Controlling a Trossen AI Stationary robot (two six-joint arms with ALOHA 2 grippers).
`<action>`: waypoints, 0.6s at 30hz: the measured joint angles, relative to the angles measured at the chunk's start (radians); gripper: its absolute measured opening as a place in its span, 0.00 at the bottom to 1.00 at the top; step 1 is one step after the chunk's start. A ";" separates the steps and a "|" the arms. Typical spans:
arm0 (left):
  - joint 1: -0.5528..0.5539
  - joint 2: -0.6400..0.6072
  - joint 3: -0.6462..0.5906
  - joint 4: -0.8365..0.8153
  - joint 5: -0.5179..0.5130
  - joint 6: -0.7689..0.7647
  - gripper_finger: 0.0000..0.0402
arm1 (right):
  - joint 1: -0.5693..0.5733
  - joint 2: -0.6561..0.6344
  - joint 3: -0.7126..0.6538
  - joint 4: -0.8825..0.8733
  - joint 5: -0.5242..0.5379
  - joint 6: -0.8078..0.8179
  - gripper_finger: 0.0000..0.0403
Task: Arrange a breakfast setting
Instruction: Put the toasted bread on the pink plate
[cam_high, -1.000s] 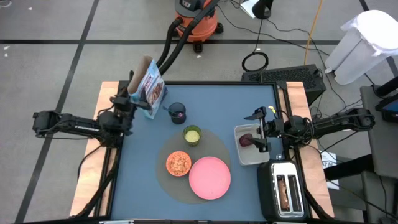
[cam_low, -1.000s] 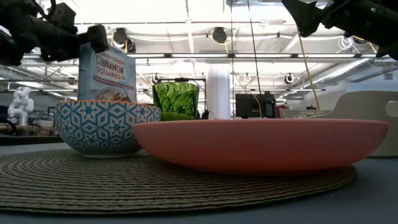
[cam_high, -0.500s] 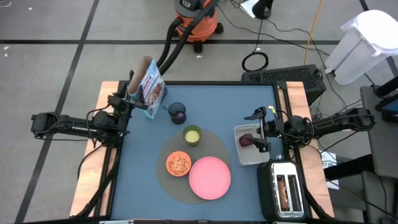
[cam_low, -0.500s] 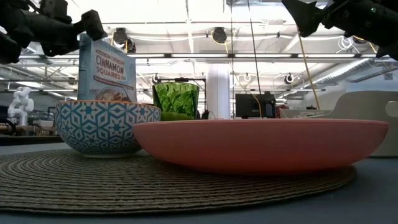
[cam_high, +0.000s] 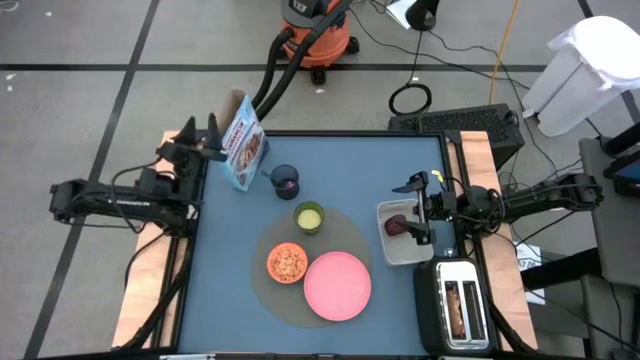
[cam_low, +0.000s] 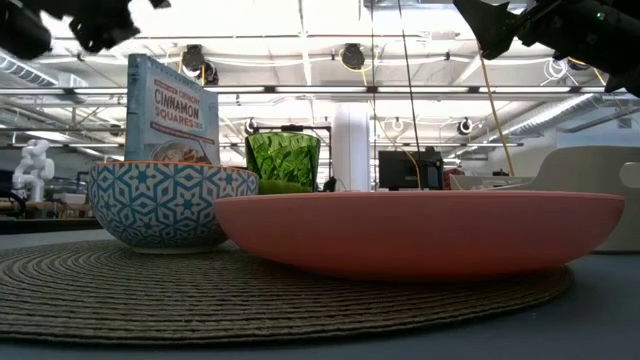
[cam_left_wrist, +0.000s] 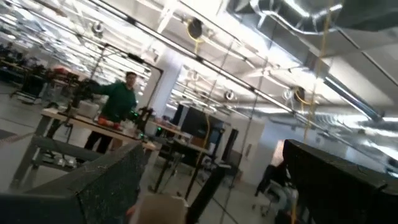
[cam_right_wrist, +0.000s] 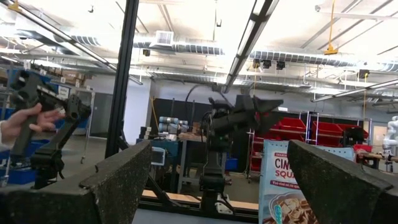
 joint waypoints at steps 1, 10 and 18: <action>-0.013 0.000 0.026 -0.038 0.002 0.000 0.98 | 0.000 0.000 0.000 0.000 0.000 0.000 0.91; -0.180 0.001 0.241 -0.489 0.114 -0.099 0.98 | 0.000 0.000 0.000 -0.001 0.000 0.002 0.91; -0.289 0.001 0.280 -0.708 0.165 -0.313 0.98 | 0.000 0.000 0.000 -0.006 -0.001 0.006 0.91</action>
